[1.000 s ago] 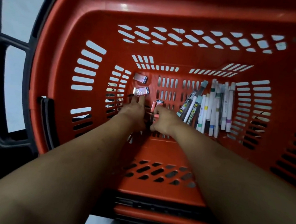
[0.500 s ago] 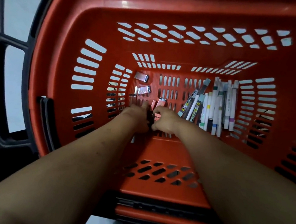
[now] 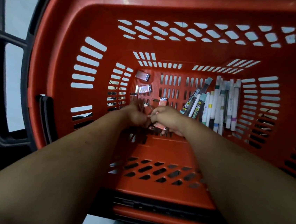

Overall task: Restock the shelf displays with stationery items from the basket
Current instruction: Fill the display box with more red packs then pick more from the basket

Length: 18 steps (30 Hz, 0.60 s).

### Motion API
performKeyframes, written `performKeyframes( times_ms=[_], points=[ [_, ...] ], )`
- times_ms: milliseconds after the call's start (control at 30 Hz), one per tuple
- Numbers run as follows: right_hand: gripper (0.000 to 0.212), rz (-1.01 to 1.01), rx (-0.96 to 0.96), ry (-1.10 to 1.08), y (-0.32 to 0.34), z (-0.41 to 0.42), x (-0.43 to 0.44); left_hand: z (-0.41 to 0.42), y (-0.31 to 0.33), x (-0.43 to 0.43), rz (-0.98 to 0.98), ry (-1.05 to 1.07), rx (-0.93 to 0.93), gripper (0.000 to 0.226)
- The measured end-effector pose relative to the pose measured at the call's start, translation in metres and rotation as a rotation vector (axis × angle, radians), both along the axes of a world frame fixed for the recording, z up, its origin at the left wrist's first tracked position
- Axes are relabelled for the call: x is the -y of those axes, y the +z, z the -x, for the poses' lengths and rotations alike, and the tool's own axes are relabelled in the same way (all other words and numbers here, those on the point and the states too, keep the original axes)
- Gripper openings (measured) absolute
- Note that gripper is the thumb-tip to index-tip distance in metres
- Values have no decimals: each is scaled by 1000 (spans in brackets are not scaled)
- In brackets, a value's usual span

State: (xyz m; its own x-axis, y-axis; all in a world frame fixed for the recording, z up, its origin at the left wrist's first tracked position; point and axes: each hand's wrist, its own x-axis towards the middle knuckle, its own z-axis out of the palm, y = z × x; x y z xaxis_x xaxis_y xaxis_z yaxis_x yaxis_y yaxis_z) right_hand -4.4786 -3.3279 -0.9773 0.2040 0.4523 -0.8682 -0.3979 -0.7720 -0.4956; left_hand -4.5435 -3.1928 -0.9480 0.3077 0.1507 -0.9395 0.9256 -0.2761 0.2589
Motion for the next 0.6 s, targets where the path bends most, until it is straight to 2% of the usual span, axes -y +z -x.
performKeyframes(
  times_ms=[100, 167, 200, 367, 467, 600],
  points=[
    [20, 9, -107, -121, 1, -1, 3, 2, 0, 1, 16, 135, 2, 45],
    [20, 15, -120, -176, 0, 4, 1, 3, 2, 5, 25, 271, -16, 14],
    [20, 17, -103, -189, -1, 7, 0, 4, 3, 6, 31, 346, -27, 9],
    [37, 69, -77, -308, 0, 19, -16, 3, -6, 9, -39, 502, -41, 49],
    [37, 87, -87, -342, 2, 21, -18, 3, -11, 11, -148, 519, 0, 54],
    [33, 92, -172, -425, 5, 18, -19, 4, -11, 13, -169, 531, 14, 57]
  ],
)
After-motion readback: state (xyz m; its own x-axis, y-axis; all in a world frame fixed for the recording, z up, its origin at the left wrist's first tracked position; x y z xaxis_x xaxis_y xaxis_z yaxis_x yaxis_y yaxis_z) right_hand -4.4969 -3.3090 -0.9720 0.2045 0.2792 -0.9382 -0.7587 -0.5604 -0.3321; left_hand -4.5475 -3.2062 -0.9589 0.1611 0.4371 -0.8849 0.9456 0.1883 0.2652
